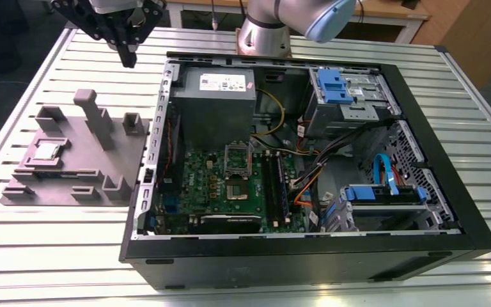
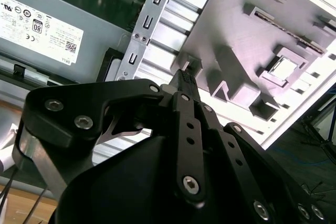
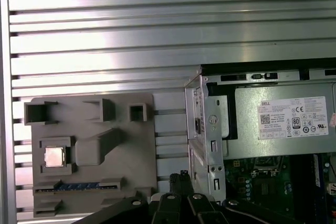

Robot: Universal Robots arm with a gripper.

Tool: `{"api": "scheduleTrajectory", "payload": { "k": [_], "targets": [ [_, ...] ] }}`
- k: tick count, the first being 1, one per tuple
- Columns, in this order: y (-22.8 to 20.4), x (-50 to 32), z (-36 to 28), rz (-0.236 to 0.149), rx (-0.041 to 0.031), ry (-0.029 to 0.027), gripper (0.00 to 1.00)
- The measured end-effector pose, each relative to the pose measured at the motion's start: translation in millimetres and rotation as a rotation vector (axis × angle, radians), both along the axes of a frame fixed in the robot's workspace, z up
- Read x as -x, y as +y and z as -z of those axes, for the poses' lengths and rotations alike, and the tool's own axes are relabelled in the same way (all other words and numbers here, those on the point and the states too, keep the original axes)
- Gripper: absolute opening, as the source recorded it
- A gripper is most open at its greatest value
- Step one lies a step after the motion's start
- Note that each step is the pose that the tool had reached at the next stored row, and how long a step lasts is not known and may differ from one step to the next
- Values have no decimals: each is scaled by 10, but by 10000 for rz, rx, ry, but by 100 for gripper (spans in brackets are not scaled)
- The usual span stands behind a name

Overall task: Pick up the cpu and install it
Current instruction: 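Reach for the cpu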

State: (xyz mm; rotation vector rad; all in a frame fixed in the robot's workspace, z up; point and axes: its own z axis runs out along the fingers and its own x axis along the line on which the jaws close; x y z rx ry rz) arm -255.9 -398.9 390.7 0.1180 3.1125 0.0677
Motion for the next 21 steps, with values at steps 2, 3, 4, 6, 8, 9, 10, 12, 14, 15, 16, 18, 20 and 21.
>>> {"api": "scheduleTrajectory", "payload": {
  "k": [2, 3, 4, 6, 8, 9, 10, 12, 14, 15, 16, 18, 20, 21],
  "targets": [
    [0, 6, 0, -1, 1, 1, 10],
    [0, 8, -1, -1, 1, 1, 10],
    [0, 10, -1, -1, 1, 1, 10],
    [0, 12, 0, 0, 0, 0, 10],
    [0, 15, 0, 0, 1, 0, 10],
    [0, 17, 0, 0, 0, 0, 10],
    [0, 20, 0, 1, 0, 0, 10],
    [0, 23, 0, 0, 0, 0, 10],
    [0, 30, 0, 0, 0, 0, 10],
    [0, 32, 0, 0, 0, 0, 10],
    [0, 35, 0, 0, 0, 0, 10],
    [0, 38, 0, -1, 0, 0, 10],
    [0, 61, 2, 1, 1, 0, 10],
    [0, 63, 2, 0, 0, 0, 10]
  ]
}}
